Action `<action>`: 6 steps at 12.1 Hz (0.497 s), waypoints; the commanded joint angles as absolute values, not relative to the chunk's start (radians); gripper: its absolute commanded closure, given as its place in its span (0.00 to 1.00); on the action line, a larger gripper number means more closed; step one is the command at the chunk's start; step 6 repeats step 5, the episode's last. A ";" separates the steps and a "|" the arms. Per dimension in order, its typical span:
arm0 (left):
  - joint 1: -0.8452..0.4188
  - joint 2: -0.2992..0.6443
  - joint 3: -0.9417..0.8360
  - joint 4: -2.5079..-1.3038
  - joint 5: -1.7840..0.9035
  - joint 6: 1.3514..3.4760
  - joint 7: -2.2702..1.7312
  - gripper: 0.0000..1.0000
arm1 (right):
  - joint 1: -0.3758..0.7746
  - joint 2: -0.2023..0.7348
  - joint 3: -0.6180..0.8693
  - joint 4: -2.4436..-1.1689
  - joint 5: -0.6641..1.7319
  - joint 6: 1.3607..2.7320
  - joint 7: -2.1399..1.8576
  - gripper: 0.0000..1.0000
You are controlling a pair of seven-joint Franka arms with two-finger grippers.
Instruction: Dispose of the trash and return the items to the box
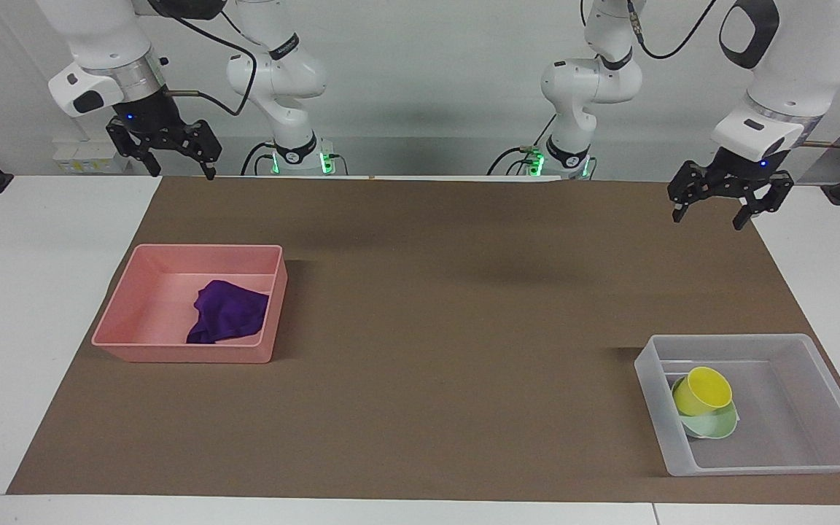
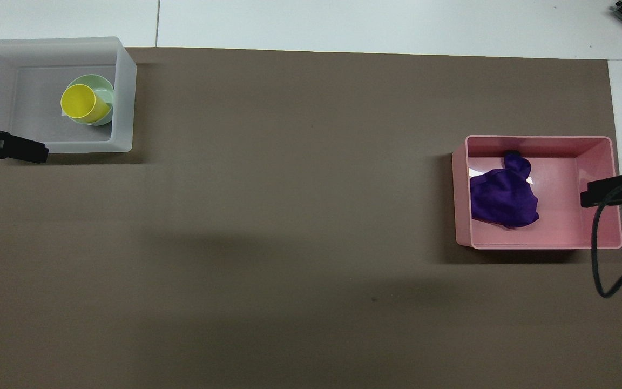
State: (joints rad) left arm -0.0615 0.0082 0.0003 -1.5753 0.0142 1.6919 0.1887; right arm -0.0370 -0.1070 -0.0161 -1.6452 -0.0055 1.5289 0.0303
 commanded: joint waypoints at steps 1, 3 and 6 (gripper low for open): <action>-0.071 -0.021 0.003 -1.606 0.021 1.694 0.153 0.00 | -0.044 -0.104 -0.015 -1.635 0.011 1.514 0.034 0.00; -0.069 -0.021 0.003 -1.606 0.021 1.690 0.153 0.00 | -0.044 -0.104 -0.015 -1.635 0.011 1.513 0.034 0.00; -0.069 -0.021 0.003 -1.606 0.021 1.689 0.153 0.00 | -0.044 -0.104 -0.015 -1.635 0.009 1.513 0.032 0.00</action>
